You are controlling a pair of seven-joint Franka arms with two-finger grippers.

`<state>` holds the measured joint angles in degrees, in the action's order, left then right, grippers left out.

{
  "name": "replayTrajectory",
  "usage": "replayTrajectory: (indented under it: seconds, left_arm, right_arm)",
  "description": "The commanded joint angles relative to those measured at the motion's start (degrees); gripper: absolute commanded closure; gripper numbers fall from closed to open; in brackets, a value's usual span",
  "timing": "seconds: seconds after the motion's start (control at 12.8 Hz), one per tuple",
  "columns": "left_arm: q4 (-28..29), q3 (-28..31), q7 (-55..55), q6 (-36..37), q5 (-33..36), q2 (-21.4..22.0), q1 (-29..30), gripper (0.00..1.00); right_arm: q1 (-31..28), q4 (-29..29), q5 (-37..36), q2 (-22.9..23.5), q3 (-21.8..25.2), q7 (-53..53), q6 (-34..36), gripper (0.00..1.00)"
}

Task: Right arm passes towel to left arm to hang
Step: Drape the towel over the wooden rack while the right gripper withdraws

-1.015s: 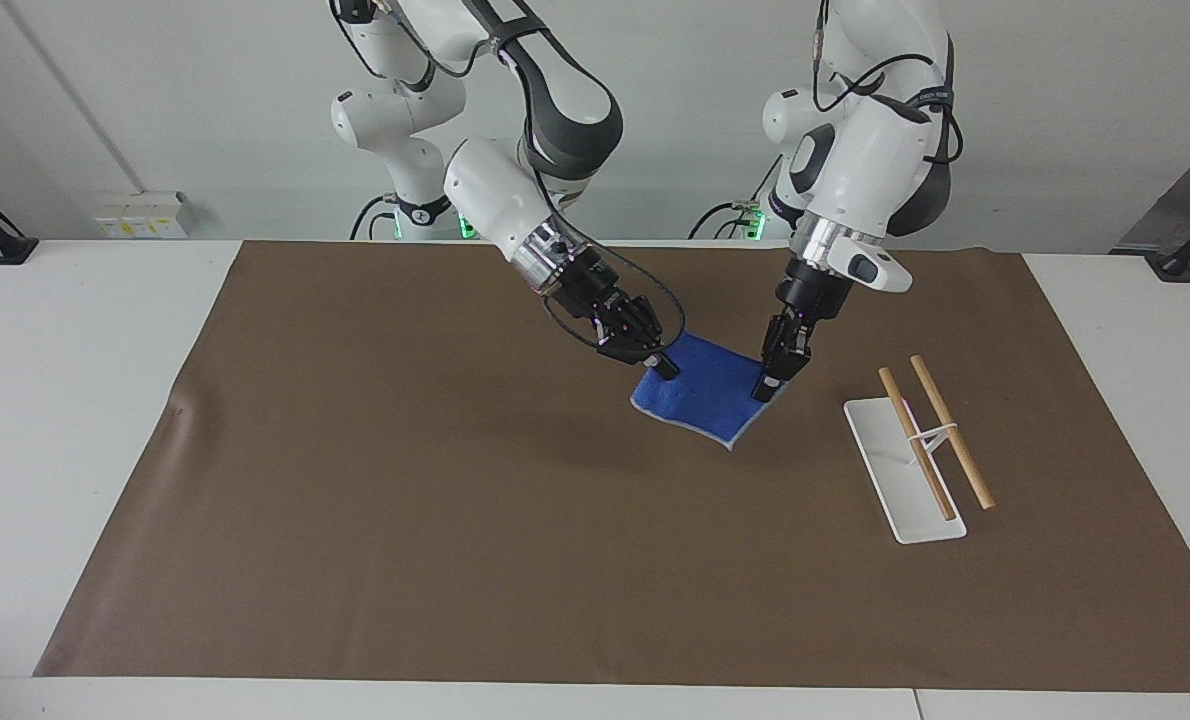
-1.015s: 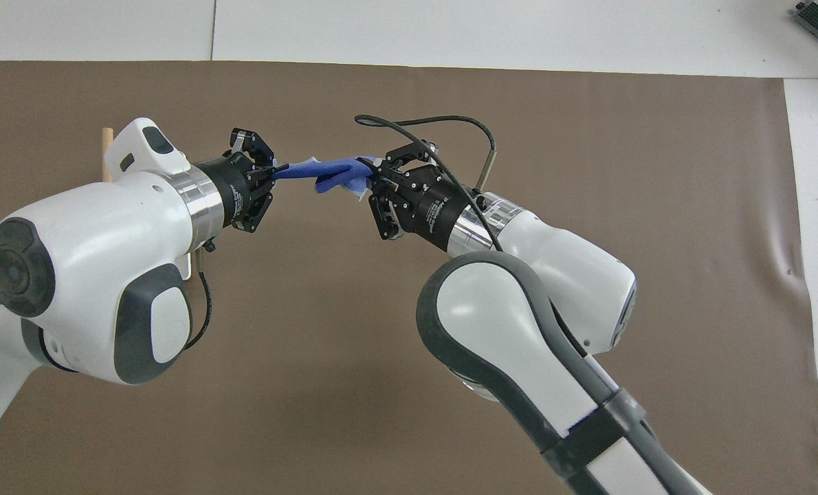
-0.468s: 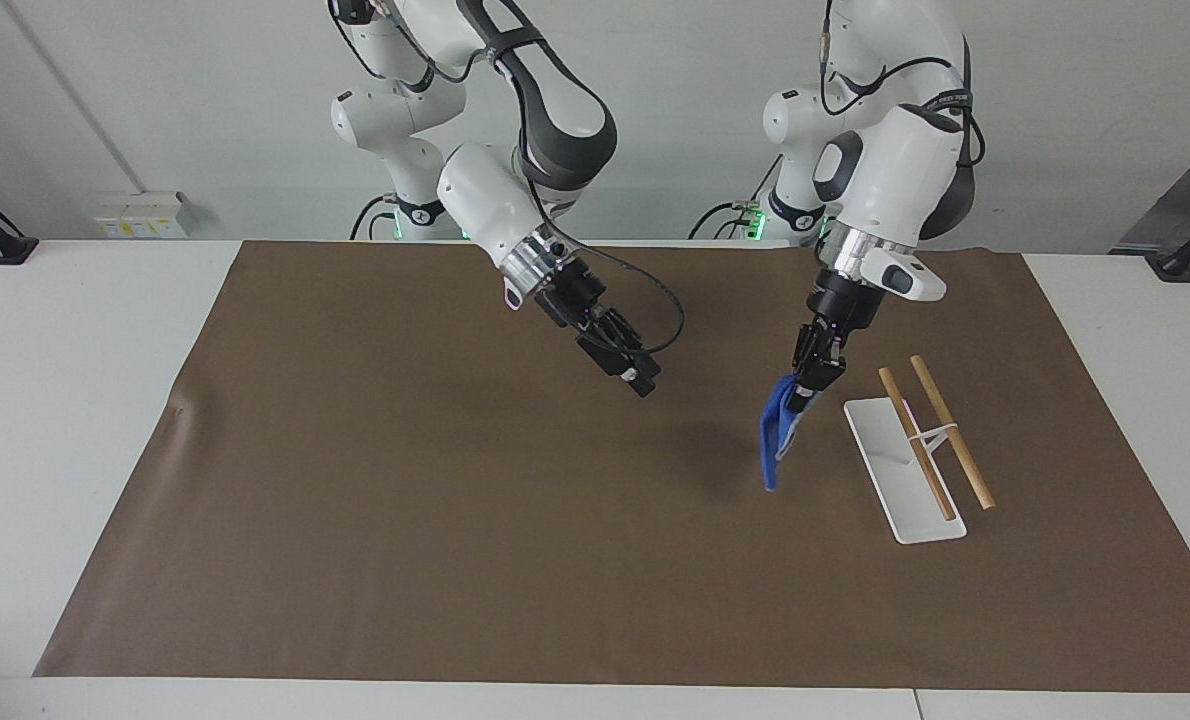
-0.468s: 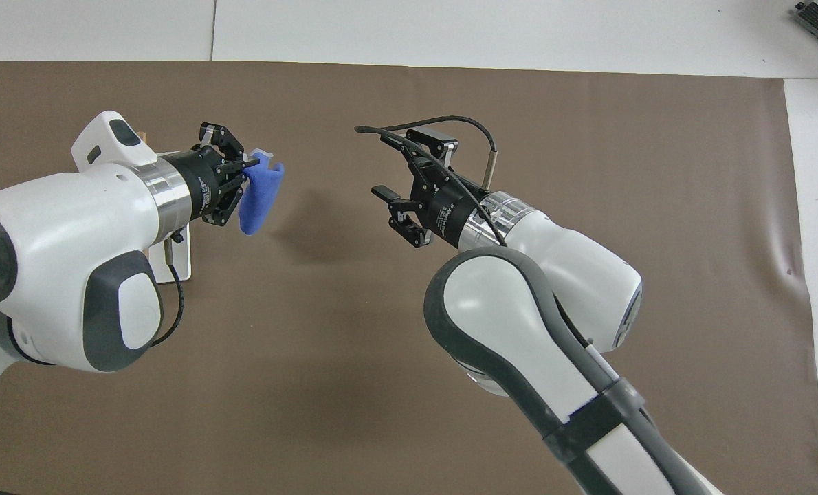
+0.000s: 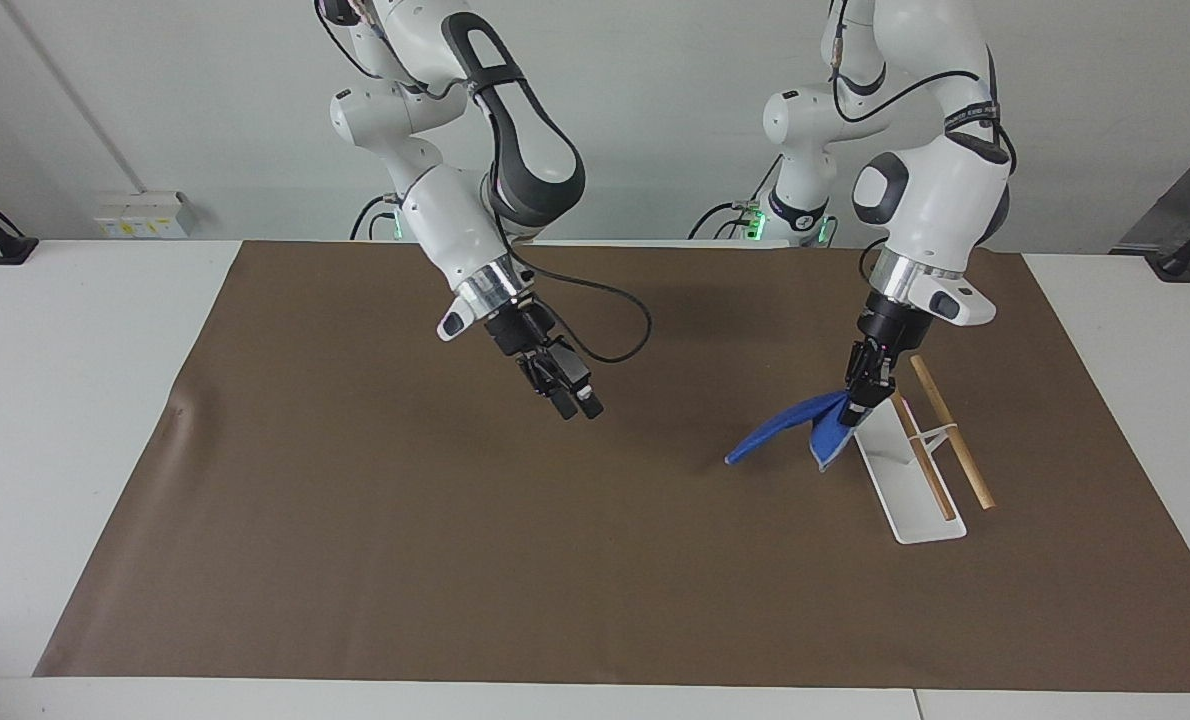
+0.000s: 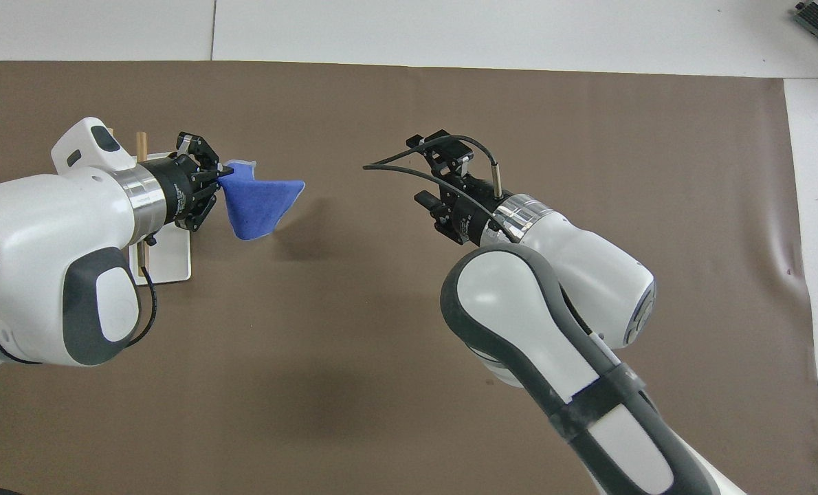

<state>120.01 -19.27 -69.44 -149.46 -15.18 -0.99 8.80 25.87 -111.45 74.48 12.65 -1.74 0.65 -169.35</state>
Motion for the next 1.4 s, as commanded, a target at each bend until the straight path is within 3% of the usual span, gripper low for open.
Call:
replayTrajectory:
  seconds: [0.0,0.31,0.55,0.7,1.01,1.33]
  left_arm:
    - [-1.35,4.40,7.88,0.40,-0.20,-0.41,0.34,1.00]
    - [-7.85,11.97,13.19,1.45,6.29,-3.22,0.43,1.00]
    - [-15.66,15.05,13.54,9.33,11.64,-5.77,0.60,1.00]
    - [-15.34,15.14,13.54,10.06,14.56,-5.69,0.69,1.00]
    - [-12.79,16.20,18.28,8.67,14.57,-6.56,0.60,1.00]
    - [-11.38,16.11,17.50,4.62,14.48,-7.54,0.60,1.00]
  right_arm:
    - [-3.27,-1.57,-9.13,-0.87,-0.46,8.13,1.29,0.00]
    - [-9.24,-1.22,-37.22,-0.87,-0.37,8.76,10.33,0.00]
    - [-12.41,0.01,-53.16,-1.13,-0.20,8.67,18.68,0.00]
    - [-14.17,1.32,-61.69,-1.22,0.15,8.23,23.86,0.00]
    - [-18.74,7.81,-71.30,-2.54,0.77,5.96,39.49,0.00]
    - [-22.70,11.52,-74.12,-7.36,0.77,-2.03,53.22,0.00]
